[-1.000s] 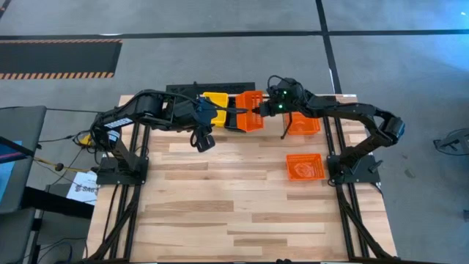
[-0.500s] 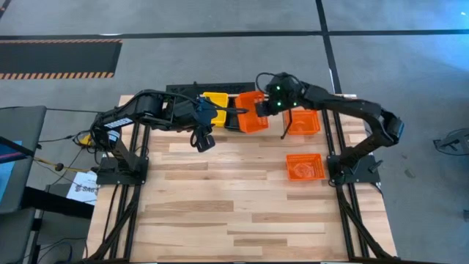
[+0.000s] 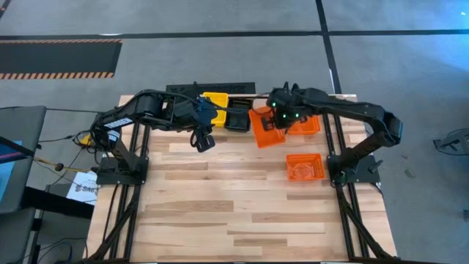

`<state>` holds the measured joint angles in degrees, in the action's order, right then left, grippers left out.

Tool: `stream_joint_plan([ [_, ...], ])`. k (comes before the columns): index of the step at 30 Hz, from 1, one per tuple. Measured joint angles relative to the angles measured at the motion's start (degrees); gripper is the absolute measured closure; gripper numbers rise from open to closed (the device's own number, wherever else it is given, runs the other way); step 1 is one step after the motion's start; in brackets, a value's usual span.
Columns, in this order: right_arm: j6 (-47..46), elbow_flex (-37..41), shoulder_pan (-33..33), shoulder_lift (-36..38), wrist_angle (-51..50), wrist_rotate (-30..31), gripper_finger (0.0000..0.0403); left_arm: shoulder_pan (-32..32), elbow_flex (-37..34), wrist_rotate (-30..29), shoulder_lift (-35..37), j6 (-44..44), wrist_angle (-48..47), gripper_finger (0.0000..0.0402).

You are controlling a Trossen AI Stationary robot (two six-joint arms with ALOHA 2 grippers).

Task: Stack baskets on shelf by color
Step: Put the bottom orange bin on the shelf

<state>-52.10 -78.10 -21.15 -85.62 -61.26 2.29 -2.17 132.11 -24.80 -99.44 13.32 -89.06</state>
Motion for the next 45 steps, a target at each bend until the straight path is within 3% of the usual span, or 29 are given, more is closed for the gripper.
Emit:
stream_joint_plan([
  [10,-15.6,10.3,8.0,0.0,3.9,0.6,0.0403,0.0,0.0,0.4,0.0,0.0,0.0,0.0271],
  [15,-20.9,16.7,8.2,0.0,12.2,0.6,0.0403,0.0,0.0,0.4,0.0,-0.6,-0.1,0.0271],
  [21,-20.7,20.8,5.2,0.0,21.3,0.4,0.0403,0.0,0.0,0.5,0.0,-1.6,-0.6,0.0271],
  [33,-15.6,21.6,-3.2,0.0,21.6,-2.5,0.0403,0.0,0.0,1.4,0.0,-3.8,-0.9,0.0271],
  [45,-12.1,21.6,-6.6,0.1,26.9,-1.9,0.0403,-0.1,0.0,1.7,0.0,-5.1,-1.0,0.0271],
])
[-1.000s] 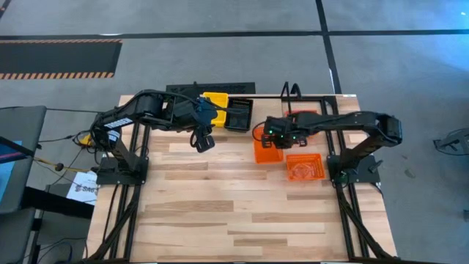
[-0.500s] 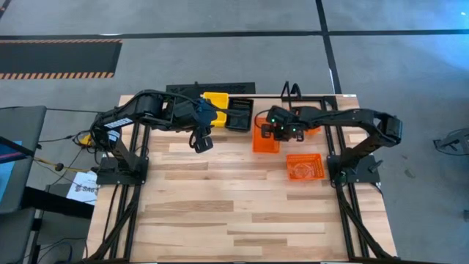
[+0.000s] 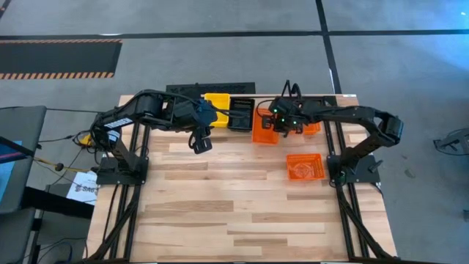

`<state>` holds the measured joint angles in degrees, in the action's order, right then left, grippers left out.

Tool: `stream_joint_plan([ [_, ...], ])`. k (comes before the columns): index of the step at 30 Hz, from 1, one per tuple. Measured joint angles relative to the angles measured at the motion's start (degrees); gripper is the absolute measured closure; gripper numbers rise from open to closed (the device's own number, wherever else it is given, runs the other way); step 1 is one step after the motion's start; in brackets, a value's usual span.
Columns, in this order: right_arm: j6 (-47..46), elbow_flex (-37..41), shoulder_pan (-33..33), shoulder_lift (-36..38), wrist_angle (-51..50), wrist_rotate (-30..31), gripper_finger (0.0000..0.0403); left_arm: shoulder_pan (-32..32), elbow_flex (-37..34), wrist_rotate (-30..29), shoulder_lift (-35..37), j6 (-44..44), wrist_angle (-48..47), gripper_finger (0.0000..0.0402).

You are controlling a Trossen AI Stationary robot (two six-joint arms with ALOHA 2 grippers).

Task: Stack baskets on shelf by color
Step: Put the bottom orange bin on the shelf

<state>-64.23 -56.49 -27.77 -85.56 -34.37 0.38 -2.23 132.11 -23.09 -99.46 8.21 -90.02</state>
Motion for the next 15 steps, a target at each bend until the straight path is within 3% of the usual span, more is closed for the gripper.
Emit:
stream_joint_plan([
  [10,1.7,0.0,-1.3,0.0,0.0,-0.1,0.0402,0.0,0.0,0.1,0.0,0.9,0.0,0.0271],
  [15,3.0,0.0,-1.1,0.0,0.3,0.8,0.0374,0.0,0.0,0.1,0.0,1.0,0.0,0.0271],
])
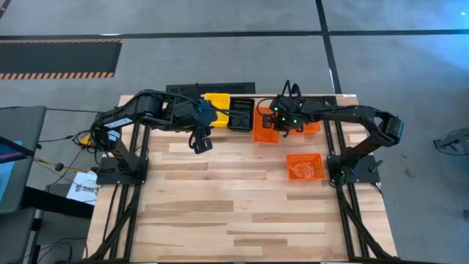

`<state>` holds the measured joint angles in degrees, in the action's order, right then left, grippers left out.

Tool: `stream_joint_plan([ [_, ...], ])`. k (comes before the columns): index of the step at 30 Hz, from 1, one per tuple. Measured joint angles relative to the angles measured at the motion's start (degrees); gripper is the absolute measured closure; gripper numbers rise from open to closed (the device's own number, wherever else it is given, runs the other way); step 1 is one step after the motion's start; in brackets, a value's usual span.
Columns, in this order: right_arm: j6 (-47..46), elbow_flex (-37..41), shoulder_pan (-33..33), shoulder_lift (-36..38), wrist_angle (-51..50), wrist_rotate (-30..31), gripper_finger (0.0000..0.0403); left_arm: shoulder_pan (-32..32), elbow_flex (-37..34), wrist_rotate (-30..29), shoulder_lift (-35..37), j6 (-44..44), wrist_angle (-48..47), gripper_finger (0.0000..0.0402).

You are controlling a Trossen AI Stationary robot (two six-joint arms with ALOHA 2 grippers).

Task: Stack baskets on shelf by color
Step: Put the bottom orange bin on the shelf

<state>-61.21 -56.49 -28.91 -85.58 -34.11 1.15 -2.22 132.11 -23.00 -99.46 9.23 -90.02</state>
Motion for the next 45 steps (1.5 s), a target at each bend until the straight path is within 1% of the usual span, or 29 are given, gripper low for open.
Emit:
stream_joint_plan([
  [4,0.0,0.0,0.0,0.0,0.1,1.4,0.0337,0.0,0.0,0.0,0.0,0.2,0.0,0.0271],
  [8,0.2,0.0,0.0,0.0,0.4,2.9,0.0309,0.0,0.0,0.0,0.0,0.3,0.0,0.0271],
  [13,1.2,0.0,0.0,0.0,0.8,3.4,0.0287,0.0,0.0,0.0,0.0,0.3,0.0,0.0271],
  [18,1.4,-0.6,0.1,0.0,1.2,3.5,0.0273,0.0,0.0,0.0,0.0,0.3,0.0,0.0271],
  [23,1.6,-2.3,0.0,0.0,1.0,4.5,0.0266,0.0,0.0,0.0,0.0,0.3,0.0,0.0271],
  [28,2.7,-4.1,0.4,0.0,1.3,6.0,0.0275,0.0,0.0,0.0,0.0,0.4,0.0,0.0271],
  [36,1.8,-4.2,2.8,0.0,1.2,6.6,0.0283,0.0,0.0,0.0,0.0,0.3,0.0,0.0271],
  [45,1.0,-4.2,5.2,0.0,1.1,8.5,0.0277,-0.1,0.0,0.0,0.0,1.0,0.0,0.0271],
])
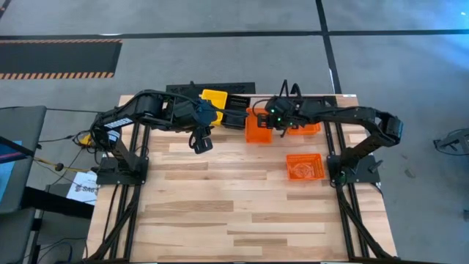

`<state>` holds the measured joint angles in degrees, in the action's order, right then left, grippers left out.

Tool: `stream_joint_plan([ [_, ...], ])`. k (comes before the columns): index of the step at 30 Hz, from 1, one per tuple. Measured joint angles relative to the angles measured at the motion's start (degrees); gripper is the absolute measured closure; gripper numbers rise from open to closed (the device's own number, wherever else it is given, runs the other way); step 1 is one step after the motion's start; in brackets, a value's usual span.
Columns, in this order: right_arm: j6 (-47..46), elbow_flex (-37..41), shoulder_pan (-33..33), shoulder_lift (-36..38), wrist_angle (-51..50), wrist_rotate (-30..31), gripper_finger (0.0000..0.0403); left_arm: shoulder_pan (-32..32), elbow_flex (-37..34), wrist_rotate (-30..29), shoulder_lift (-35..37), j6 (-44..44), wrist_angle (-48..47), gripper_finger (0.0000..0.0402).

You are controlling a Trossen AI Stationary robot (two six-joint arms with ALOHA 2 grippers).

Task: Stack baskets on shelf by color
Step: Put the bottom orange bin on the shelf

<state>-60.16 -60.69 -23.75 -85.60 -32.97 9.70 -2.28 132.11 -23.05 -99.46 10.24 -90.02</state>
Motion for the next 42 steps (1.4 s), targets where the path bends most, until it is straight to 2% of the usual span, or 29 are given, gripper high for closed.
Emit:
stream_joint_plan([
  [12,-5.0,-0.1,5.2,0.0,-3.3,2.6,0.0249,0.0,0.0,0.2,0.0,0.5,0.0,0.0271],
  [22,-7.4,-0.1,9.0,0.0,-3.3,4.4,0.0255,0.0,0.0,0.2,0.0,0.4,0.0,0.0271],
  [28,-7.3,-0.1,14.0,0.0,-3.6,4.1,0.0253,0.0,0.0,0.2,0.0,-0.3,0.0,0.0271],
  [32,-8.3,-0.1,18.3,0.0,-7.4,3.5,0.0259,0.0,0.0,0.2,0.0,-0.3,0.0,0.0271],
  [37,-14.4,-0.1,22.6,0.0,-17.4,3.4,0.0266,0.0,0.0,0.2,0.0,-0.2,0.0,0.0271],
  [42,-16.4,0.0,23.2,0.0,-17.5,3.4,0.0260,-0.1,0.0,0.2,0.0,-0.2,0.0,0.0271],
])
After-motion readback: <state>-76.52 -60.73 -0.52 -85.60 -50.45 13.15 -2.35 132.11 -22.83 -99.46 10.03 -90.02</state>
